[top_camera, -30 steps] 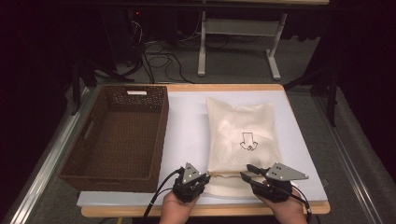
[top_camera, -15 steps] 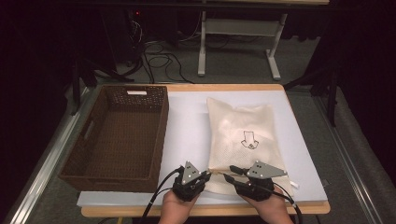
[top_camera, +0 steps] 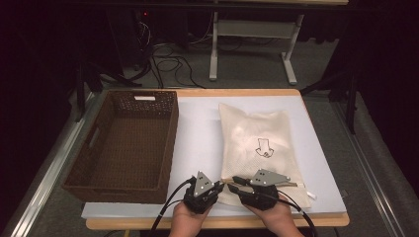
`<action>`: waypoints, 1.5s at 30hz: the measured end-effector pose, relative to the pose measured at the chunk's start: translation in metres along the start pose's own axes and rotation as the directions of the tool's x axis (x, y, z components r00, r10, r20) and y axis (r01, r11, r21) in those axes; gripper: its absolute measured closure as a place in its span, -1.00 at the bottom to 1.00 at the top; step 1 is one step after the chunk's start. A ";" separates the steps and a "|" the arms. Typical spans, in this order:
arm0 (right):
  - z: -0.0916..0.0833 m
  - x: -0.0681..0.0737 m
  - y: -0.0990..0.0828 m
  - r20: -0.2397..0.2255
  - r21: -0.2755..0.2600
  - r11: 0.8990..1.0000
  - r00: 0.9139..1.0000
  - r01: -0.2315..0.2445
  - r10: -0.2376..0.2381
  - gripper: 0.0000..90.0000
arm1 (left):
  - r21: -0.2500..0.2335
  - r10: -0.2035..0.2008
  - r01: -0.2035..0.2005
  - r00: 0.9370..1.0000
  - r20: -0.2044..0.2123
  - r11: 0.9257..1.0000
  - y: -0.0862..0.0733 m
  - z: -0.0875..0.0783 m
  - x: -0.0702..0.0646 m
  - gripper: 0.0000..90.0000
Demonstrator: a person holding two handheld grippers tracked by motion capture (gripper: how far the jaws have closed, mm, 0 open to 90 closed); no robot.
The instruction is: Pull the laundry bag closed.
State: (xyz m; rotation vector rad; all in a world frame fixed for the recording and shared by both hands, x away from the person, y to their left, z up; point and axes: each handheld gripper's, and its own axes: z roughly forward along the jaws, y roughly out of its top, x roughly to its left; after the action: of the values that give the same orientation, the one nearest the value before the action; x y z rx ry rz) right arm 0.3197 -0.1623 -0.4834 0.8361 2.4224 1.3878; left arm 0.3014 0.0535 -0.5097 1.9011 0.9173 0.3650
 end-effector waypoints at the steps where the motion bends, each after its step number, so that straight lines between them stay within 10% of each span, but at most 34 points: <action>1: 0.001 0.000 0.000 -0.002 0.001 1.000 1.000 -0.005 0.005 0.49 | -0.001 0.000 0.000 1.000 0.002 1.000 0.000 0.000 0.000 0.85; 45: 0.003 0.003 -0.005 -0.027 0.005 1.000 0.999 -0.025 0.025 0.90 | -0.001 0.034 -0.034 0.999 -0.016 0.999 0.001 0.001 -0.006 0.85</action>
State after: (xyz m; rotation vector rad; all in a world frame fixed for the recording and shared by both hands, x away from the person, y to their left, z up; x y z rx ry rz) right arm 0.3167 -0.1601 -0.4890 0.8576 2.4444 1.4119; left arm 0.2987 0.0482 -0.5091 1.9174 0.8965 0.4017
